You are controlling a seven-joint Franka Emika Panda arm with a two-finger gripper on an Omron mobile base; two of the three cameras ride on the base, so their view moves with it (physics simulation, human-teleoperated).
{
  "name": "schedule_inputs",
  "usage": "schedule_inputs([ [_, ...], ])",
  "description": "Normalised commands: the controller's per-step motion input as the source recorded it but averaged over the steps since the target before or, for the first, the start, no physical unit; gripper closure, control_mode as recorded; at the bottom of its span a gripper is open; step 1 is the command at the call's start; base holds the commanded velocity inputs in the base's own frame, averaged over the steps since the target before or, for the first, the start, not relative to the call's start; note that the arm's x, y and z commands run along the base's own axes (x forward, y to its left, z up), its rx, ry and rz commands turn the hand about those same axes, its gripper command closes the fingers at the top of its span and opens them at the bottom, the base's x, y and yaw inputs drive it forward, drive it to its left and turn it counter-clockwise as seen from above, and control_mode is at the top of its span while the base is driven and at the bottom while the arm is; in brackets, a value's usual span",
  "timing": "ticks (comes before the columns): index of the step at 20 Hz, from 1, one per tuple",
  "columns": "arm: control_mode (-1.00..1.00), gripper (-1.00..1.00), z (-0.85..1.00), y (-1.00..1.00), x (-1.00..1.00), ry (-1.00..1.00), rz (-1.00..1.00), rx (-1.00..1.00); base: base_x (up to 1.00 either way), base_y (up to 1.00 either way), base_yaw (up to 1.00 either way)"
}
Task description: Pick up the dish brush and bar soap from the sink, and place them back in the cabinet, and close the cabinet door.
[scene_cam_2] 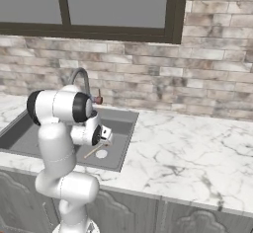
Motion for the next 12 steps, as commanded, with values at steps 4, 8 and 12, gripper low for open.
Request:
schedule_inputs([
  [4,-1.0,-1.0,-0.2,0.03,0.06,0.0,0.0,0.0,0.0,0.0,0.0],
  [8,-1.0,-1.0,-0.17,0.0,0.15,0.0,0.0,0.0,0.0,0.0,0.0],
  [12,-1.0,-1.0,-0.18,0.02,0.21,0.0,0.0,0.0,0.0,0.0,0.0],
])
